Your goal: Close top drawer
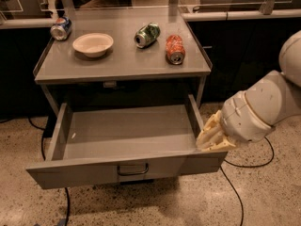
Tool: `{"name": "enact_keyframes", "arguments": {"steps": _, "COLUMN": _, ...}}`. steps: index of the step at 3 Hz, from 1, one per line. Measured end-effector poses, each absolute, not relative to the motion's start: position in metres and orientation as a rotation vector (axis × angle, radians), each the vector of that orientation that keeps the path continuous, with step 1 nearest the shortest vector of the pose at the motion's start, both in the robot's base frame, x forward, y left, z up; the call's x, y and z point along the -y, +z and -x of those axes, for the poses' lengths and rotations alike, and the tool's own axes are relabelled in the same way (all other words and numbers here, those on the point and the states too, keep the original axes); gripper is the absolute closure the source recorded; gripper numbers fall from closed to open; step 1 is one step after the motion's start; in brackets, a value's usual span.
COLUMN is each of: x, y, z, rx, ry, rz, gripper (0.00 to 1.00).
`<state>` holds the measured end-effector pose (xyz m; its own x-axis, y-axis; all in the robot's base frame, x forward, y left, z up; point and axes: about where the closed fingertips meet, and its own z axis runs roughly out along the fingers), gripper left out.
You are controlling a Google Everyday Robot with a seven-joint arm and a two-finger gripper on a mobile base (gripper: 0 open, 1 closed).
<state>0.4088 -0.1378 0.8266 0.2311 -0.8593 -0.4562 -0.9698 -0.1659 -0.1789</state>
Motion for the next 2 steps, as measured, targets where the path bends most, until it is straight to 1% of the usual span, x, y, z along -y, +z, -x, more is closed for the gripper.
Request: {"name": "enact_keyframes", "arguments": {"steps": 2, "x": 0.106, "y": 0.772, "z": -0.392, "rx": -1.591, "ry": 0.450, "rz": 2.063, "gripper": 1.00}}
